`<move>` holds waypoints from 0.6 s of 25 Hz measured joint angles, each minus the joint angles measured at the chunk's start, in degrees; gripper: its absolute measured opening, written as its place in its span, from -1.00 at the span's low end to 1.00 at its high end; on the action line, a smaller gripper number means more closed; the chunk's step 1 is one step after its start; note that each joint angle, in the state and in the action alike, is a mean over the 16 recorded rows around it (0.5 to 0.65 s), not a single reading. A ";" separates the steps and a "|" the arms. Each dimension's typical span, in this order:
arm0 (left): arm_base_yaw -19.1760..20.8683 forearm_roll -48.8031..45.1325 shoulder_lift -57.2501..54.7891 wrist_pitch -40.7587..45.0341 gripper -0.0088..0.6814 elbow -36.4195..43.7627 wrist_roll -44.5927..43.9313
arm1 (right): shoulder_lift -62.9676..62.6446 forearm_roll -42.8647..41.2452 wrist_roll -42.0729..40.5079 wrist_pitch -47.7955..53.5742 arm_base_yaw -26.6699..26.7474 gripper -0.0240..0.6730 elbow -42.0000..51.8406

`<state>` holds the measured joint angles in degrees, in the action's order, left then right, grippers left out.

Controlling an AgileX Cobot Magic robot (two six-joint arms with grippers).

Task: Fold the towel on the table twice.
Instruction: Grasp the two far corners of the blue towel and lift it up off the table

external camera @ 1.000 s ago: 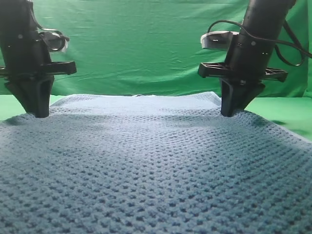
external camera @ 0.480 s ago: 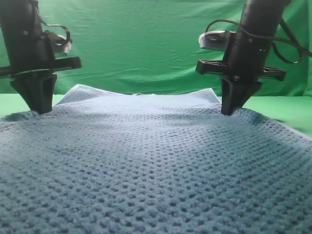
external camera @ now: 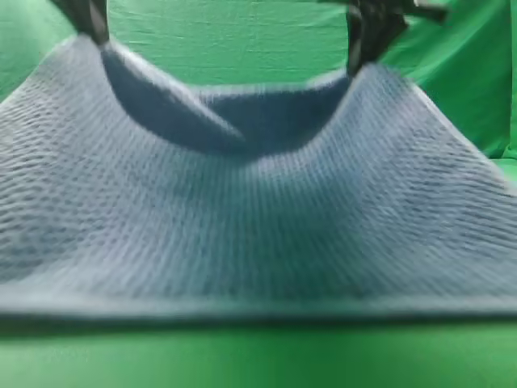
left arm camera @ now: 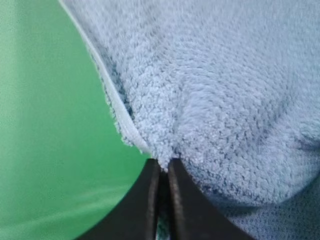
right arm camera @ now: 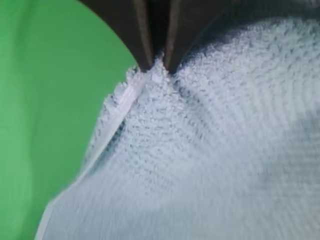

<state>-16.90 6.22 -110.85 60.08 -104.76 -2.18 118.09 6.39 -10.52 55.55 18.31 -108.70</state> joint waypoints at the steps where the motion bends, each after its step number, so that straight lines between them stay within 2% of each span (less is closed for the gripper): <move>1: -0.02 -0.82 0.48 -0.14 -0.97 -2.30 0.22 | -0.18 -0.15 0.02 -0.06 0.00 -0.93 -2.50; 8: -0.06 -6.68 1.68 -1.96 -0.97 -15.79 2.21 | -0.86 -1.28 0.12 -2.38 0.00 -0.93 -16.39; 12: -0.06 -8.96 1.79 -2.87 -0.97 -18.82 4.08 | -0.95 -1.87 0.19 -2.45 0.00 -0.93 -20.22; 15: -0.06 -9.84 2.22 -2.98 -0.97 -18.27 5.51 | -1.16 -2.25 0.39 -0.64 0.00 -0.93 -21.33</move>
<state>-16.96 -3.62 -108.64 57.10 -123.03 3.33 116.93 4.14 -10.13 54.91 18.31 -130.03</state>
